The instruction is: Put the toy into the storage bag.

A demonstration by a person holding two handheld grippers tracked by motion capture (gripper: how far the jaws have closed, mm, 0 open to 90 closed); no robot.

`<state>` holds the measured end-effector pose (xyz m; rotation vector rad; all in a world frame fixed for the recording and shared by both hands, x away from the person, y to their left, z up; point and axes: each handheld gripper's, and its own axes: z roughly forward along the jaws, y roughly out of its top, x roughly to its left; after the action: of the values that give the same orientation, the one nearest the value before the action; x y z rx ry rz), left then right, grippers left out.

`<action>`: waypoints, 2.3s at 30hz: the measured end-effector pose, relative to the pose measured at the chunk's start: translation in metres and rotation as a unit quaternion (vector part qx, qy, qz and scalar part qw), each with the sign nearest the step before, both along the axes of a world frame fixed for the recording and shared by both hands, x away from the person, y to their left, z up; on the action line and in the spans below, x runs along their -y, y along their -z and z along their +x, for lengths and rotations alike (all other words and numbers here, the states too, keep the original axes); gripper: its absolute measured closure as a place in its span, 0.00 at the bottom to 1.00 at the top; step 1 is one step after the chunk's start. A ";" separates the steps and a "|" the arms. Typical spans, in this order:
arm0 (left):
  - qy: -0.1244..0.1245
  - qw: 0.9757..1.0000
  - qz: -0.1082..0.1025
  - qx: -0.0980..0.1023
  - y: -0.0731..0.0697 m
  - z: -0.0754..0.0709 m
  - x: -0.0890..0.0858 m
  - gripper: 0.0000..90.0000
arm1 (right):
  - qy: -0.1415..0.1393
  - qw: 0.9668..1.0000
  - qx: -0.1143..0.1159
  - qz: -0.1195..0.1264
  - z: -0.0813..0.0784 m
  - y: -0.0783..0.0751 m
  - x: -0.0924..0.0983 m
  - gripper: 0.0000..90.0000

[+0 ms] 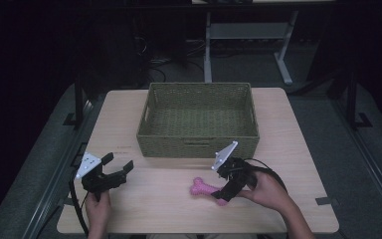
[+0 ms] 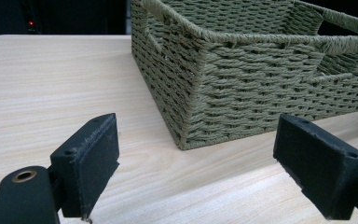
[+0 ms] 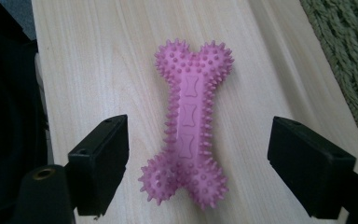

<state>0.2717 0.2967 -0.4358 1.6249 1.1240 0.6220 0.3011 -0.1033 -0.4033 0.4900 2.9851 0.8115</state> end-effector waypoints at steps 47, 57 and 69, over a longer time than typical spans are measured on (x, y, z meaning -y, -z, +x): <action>-0.005 1.000 -0.007 0.002 0.000 0.000 -0.003 0.15 | -0.041 0.995 -0.010 -0.088 0.005 0.033 -0.038 0.60; -0.005 1.000 -0.007 0.002 -0.001 0.000 -0.003 0.15 | -0.056 0.995 -0.016 -0.083 0.008 0.032 -0.034 0.64; -0.007 1.000 -0.008 0.004 -0.001 0.000 -0.004 0.15 | -0.060 0.996 -0.025 -0.057 0.014 0.015 -0.012 0.65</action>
<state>0.2717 0.3003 -0.4349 1.6019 1.1325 0.6265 0.3148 -0.0910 -0.4187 0.3332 3.1103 0.6381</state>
